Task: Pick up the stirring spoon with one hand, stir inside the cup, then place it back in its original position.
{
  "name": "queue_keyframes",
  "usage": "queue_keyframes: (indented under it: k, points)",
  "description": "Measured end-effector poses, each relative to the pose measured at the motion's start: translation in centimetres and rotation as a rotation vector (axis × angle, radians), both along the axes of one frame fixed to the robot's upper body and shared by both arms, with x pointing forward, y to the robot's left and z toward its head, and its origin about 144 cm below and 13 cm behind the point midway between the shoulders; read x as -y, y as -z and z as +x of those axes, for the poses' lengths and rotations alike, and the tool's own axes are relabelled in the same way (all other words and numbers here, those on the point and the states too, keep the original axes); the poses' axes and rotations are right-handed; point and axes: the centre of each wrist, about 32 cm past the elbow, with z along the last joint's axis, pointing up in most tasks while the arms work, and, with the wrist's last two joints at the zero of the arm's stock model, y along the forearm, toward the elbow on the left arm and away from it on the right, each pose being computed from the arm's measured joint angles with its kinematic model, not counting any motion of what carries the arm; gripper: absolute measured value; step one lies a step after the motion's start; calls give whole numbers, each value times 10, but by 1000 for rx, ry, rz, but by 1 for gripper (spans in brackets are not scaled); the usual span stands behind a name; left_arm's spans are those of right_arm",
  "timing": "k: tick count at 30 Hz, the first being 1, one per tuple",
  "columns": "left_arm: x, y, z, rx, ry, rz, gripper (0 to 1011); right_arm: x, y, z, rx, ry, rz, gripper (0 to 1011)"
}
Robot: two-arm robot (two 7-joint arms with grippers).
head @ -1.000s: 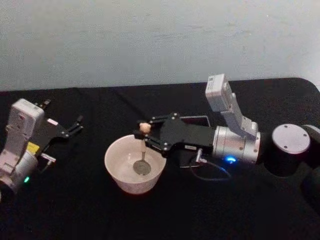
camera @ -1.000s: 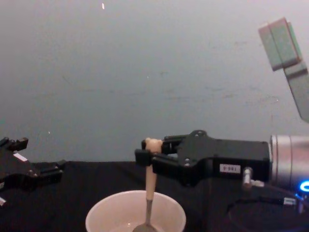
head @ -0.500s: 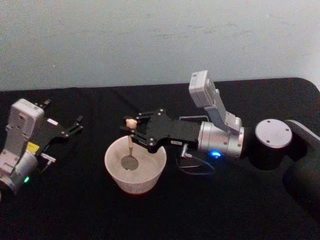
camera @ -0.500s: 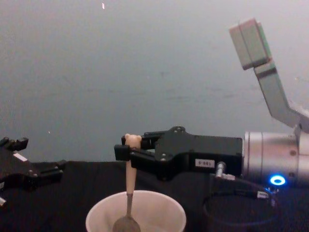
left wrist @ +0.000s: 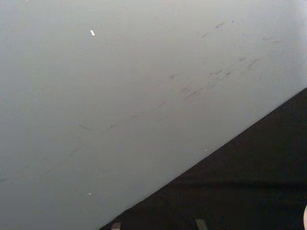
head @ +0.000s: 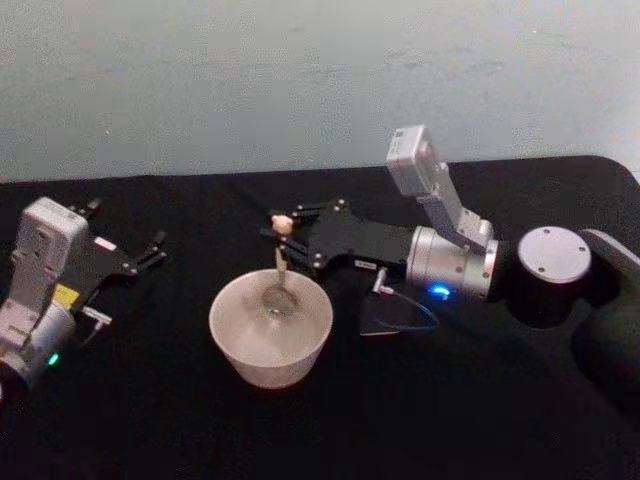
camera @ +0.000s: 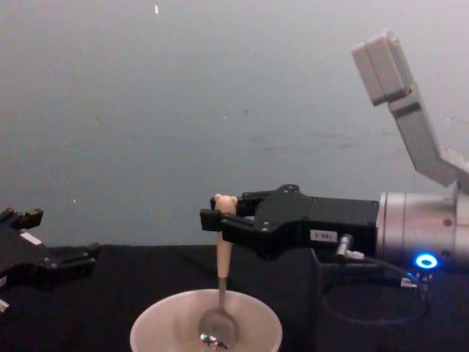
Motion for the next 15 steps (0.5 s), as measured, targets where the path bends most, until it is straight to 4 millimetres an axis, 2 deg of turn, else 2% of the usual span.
queue_keyframes:
  k: [15]
  points:
    - [0,0,0,0,0,0,1001,15,1,-14,-11,19,-4,214]
